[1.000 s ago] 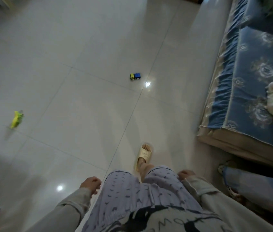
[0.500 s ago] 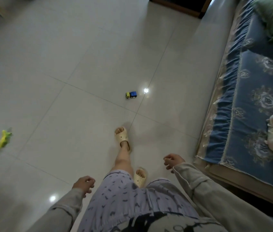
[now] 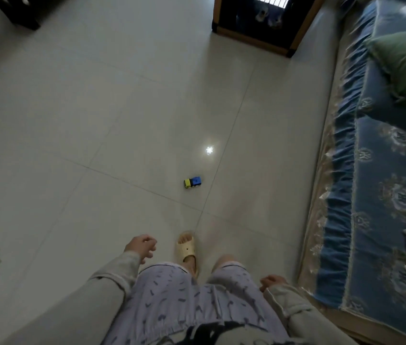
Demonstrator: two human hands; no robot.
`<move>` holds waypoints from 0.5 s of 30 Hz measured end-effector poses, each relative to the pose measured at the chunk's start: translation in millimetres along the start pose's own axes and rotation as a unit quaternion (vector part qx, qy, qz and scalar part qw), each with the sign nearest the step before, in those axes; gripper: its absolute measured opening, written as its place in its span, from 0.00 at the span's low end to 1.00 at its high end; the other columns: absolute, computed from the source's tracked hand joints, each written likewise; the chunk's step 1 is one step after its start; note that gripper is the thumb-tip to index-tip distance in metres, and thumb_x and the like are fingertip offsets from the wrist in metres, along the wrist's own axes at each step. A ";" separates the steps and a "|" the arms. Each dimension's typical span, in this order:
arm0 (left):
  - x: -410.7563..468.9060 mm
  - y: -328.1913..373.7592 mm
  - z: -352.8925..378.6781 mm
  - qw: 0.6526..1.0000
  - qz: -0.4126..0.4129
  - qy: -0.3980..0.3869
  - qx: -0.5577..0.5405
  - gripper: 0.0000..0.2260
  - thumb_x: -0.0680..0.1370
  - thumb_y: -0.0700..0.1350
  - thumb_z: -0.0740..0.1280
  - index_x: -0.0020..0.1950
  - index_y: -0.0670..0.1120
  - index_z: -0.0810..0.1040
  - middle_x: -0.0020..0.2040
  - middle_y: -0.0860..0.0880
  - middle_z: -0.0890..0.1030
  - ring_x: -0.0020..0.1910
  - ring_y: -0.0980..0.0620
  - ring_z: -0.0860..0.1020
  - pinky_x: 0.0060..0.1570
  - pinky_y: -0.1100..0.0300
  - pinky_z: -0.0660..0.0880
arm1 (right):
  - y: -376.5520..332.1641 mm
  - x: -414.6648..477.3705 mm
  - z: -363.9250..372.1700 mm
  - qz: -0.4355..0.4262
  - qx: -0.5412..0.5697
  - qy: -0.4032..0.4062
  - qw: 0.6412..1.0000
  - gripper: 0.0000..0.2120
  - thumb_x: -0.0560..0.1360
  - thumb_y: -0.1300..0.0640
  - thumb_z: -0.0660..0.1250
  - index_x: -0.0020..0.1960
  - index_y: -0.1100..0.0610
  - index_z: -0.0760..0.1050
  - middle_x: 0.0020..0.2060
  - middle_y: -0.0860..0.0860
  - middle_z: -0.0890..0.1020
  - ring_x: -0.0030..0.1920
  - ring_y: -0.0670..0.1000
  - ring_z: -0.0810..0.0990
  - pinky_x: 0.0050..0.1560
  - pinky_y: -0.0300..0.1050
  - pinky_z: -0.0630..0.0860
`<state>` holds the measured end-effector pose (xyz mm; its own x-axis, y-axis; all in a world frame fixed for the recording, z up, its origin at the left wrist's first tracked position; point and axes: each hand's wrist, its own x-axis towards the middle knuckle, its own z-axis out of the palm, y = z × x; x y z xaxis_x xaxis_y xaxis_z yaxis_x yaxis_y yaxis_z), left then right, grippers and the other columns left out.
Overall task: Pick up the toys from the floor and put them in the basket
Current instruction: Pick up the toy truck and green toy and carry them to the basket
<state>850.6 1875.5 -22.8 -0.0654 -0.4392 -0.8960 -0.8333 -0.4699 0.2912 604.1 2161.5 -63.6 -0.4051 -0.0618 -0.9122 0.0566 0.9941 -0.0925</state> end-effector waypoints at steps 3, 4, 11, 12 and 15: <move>12.6 44.5 -11.5 1.000 0.032 -0.002 -0.001 0.05 0.78 0.40 0.60 0.48 0.43 0.75 0.45 0.42 0.77 0.31 0.51 0.72 0.30 0.63 0.64 | -36.4 4.2 -14.3 0.000 -0.017 -0.017 1.000 0.09 0.75 0.65 0.64 0.41 0.70 0.79 0.35 0.54 0.75 0.43 0.50 0.72 0.36 0.34 0.67; 16.5 54.9 -15.4 0.999 0.035 -0.003 -0.004 0.05 0.78 0.40 0.60 0.48 0.43 0.75 0.45 0.42 0.77 0.31 0.51 0.72 0.30 0.63 0.64 | -49.1 6.6 -18.4 0.002 -0.019 -0.006 1.000 0.11 0.74 0.65 0.64 0.33 0.65 0.76 0.34 0.54 0.75 0.43 0.50 0.71 0.39 0.36 0.66; 43.0 78.0 -37.8 1.000 -0.006 0.022 -0.008 0.05 0.77 0.40 0.60 0.45 0.45 0.75 0.44 0.43 0.78 0.33 0.48 0.73 0.31 0.63 0.64 | -141.1 38.7 -58.7 -0.040 -0.108 -0.018 0.993 0.11 0.76 0.57 0.63 0.53 0.62 0.80 0.52 0.59 0.82 0.47 0.50 0.74 0.47 0.37 0.66; 45.7 76.5 -39.9 0.999 -0.019 0.032 -0.023 0.05 0.77 0.40 0.60 0.45 0.45 0.75 0.44 0.43 0.78 0.34 0.48 0.73 0.31 0.63 0.65 | -154.5 45.5 -66.3 -0.053 -0.121 -0.027 0.991 0.13 0.76 0.57 0.63 0.56 0.63 0.79 0.55 0.60 0.82 0.47 0.49 0.74 0.47 0.37 0.67; 47.0 68.3 -37.9 0.991 -0.074 0.054 -0.102 0.04 0.78 0.40 0.60 0.46 0.43 0.74 0.45 0.42 0.77 0.31 0.49 0.72 0.32 0.63 0.65 | -197.7 65.9 -94.0 -0.072 -0.170 -0.038 0.982 0.11 0.76 0.58 0.63 0.52 0.62 0.80 0.55 0.60 0.82 0.48 0.52 0.77 0.52 0.42 0.72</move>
<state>811.4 1793.7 -32.2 0.1170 -0.4287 -0.8958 -0.7009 -0.6747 0.2314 480.4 1969.3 -67.9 -0.3169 -0.1975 -0.9277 -0.3095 0.9461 -0.0957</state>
